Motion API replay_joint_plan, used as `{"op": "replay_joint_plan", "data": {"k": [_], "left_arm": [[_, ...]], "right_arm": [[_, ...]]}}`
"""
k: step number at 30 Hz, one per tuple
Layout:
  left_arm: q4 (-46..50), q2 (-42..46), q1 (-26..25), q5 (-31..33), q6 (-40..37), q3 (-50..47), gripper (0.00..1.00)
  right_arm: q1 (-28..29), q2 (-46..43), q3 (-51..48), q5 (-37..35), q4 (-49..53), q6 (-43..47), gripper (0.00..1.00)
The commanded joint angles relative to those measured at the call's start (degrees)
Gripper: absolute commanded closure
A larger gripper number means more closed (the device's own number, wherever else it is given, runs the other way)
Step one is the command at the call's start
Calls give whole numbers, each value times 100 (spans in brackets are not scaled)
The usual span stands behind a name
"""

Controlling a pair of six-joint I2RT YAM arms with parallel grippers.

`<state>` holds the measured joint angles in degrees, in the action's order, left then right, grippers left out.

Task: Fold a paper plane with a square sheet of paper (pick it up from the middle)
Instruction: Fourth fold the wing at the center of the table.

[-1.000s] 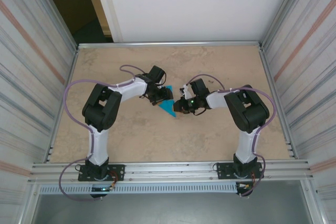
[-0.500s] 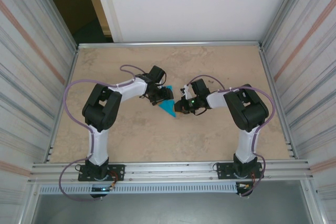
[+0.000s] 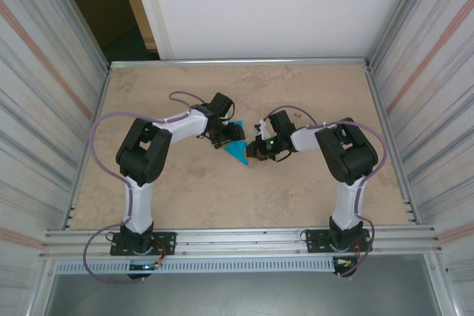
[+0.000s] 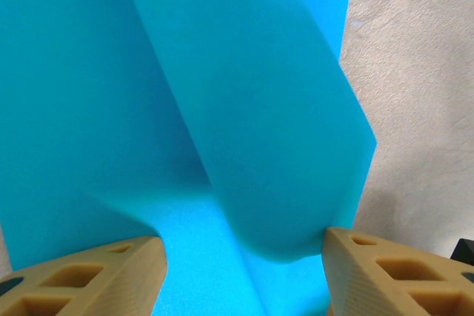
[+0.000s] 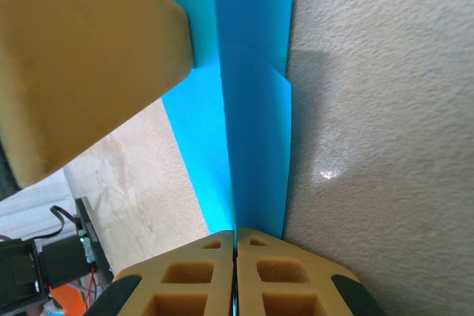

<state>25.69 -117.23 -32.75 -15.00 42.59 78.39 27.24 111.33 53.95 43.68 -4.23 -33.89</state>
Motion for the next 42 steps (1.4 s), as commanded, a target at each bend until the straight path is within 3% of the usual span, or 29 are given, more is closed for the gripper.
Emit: {"op": "replay_joint_plan", "data": {"k": [1,14,22,28,34,42], "left_arm": [[854,-790,-46,404,-128,-448,38],[-152,666,94,-499,-604,-13,34],[-822,1572,356,-589,-502,-895,36],[-2314,1681,405,-1540,-427,-1705,51],[-2971,1132,409,-2046,-235,-1766,73],[-3268,597,422,-2251,-225,-1652,81]], "right_arm": [[27,294,29,-307,450,108,92],[61,495,247,-514,977,277,93],[53,520,272,-522,1012,280,93],[45,521,234,-467,954,290,92],[26,506,190,-421,878,276,92],[9,504,177,-404,867,280,92]]}}
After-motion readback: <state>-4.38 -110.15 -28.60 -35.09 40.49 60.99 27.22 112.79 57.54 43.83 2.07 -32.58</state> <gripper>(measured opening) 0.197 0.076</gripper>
